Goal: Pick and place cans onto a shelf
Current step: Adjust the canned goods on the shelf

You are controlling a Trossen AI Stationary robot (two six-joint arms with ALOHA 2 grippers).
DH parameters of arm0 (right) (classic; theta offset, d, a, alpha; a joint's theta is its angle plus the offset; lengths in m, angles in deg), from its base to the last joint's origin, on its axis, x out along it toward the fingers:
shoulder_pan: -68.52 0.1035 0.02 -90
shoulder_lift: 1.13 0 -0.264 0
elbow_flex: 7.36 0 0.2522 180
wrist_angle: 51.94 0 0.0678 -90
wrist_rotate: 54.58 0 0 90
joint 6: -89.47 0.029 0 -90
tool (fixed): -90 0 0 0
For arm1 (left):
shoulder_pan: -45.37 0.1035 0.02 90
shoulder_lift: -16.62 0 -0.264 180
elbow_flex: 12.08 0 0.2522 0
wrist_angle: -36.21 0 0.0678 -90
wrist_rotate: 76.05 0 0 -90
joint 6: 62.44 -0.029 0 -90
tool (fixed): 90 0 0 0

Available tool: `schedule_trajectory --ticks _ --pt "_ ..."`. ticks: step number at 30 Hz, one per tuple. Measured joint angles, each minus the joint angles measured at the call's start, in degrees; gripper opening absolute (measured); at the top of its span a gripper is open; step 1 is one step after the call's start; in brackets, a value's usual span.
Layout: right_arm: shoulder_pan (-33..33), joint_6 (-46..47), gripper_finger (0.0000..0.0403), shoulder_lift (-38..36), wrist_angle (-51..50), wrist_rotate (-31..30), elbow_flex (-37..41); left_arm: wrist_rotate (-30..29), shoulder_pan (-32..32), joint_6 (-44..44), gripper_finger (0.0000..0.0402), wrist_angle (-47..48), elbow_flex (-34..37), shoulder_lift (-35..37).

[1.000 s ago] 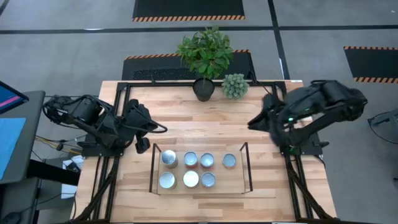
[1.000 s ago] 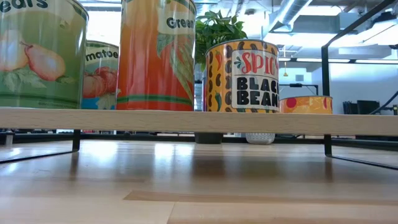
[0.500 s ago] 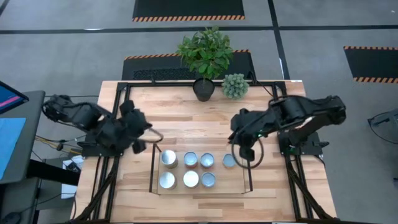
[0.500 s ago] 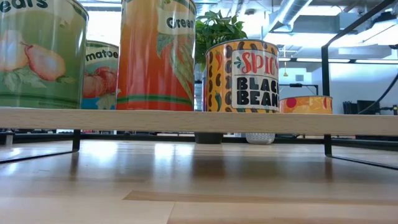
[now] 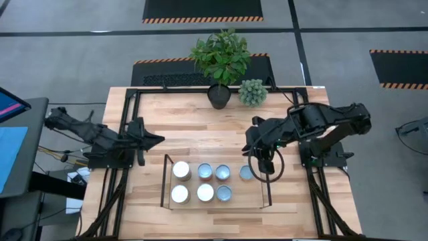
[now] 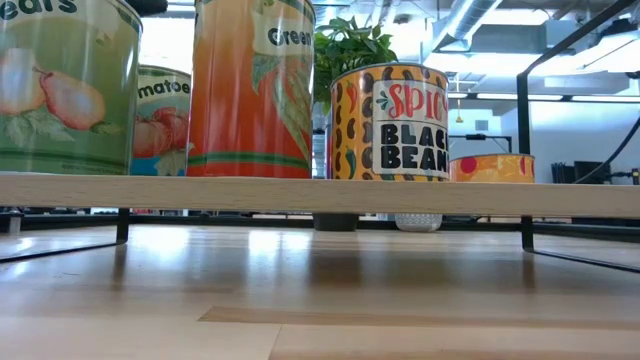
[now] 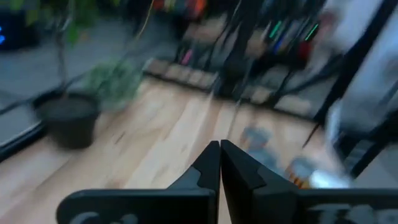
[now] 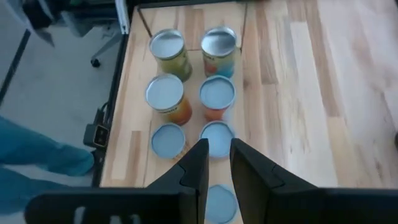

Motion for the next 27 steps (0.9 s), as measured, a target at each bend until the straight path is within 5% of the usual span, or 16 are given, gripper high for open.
schedule_trajectory --ticks 3,8,12,21,27 --pt "-0.71 3.67 0.0091 0.00 -0.01 0.08 0.00 2.93 1.07 -5.24 0.0000 -14.20 10.04 5.17" --pt "-1.66 3.20 0.0091 0.18 -0.47 4.15 0.00 4.22 3.48 -5.59 0.0000 -22.12 18.78 9.38" --pt "-2.76 -0.21 0.0093 3.11 -0.54 10.47 0.02 7.52 7.07 -6.37 0.0000 -22.17 20.83 9.61" --pt "-5.14 -0.93 0.0093 9.55 -2.93 10.57 0.07 21.15 17.71 -6.55 0.0000 -25.93 25.43 10.11" --pt "-5.04 -2.96 0.0093 11.62 -7.45 10.41 -0.10 22.37 21.73 -6.53 0.0000 -25.78 27.05 10.11"
